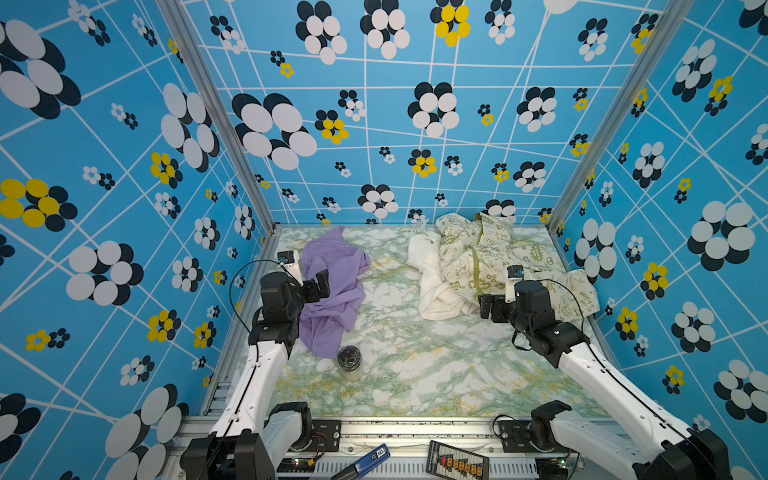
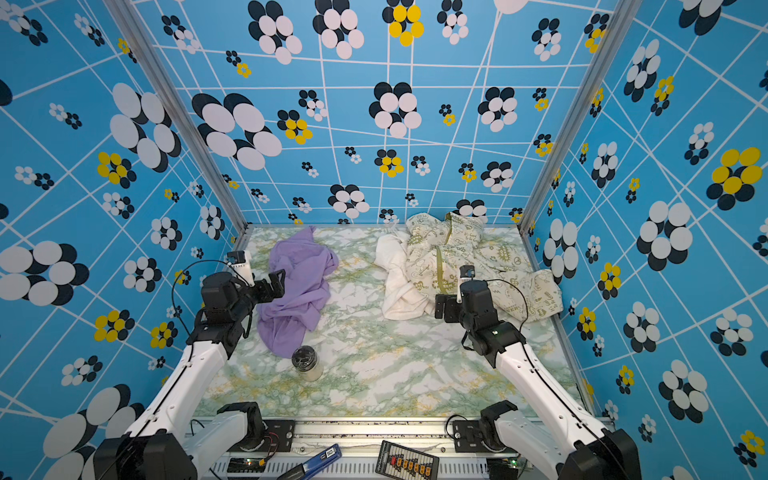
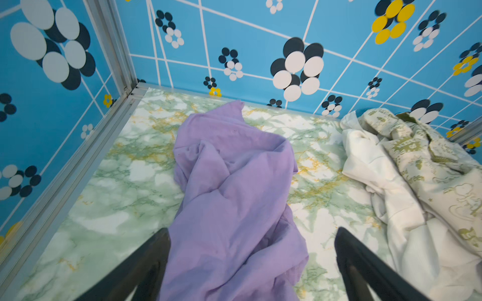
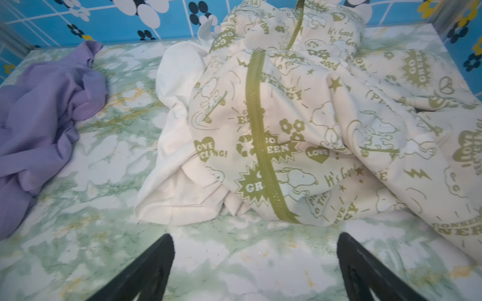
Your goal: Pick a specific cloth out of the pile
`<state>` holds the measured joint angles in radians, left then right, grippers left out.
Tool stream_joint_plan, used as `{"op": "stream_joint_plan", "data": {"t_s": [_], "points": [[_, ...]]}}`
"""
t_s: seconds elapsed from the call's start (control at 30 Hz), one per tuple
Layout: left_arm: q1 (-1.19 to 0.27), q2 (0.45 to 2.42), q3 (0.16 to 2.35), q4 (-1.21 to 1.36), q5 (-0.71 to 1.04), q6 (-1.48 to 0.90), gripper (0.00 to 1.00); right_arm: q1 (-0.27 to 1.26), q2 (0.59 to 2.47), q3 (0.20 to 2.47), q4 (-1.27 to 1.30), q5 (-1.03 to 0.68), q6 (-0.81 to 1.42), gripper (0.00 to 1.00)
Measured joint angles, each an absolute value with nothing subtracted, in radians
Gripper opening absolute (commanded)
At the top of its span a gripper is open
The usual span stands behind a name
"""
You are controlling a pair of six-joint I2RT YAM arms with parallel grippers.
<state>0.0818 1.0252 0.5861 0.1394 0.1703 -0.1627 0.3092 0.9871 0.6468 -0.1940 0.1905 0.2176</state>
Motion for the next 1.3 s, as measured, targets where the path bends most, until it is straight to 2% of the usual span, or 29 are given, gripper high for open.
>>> {"op": "stream_joint_plan", "data": {"t_s": [0.23, 0.5, 0.93, 1.3], "points": [[0.109, 1.133, 0.43, 0.352, 0.1, -0.137, 0.99, 0.165, 1.014, 0.484, 0.029, 0.264, 0.167, 0.99], [0.118, 1.269, 0.373, 0.587, 0.085, -0.118, 0.99, 0.128, 1.125, 0.362, 0.277, 0.284, 0.099, 0.99], [0.117, 1.415, 0.326, 0.868, 0.107, -0.119, 0.99, 0.088, 1.304, 0.356, 0.55, 0.244, 0.037, 0.99], [0.081, 1.473, 0.327, 0.921, 0.14, -0.094, 0.99, 0.071, 1.438, 0.384, 0.753, 0.183, -0.003, 0.99]]}}
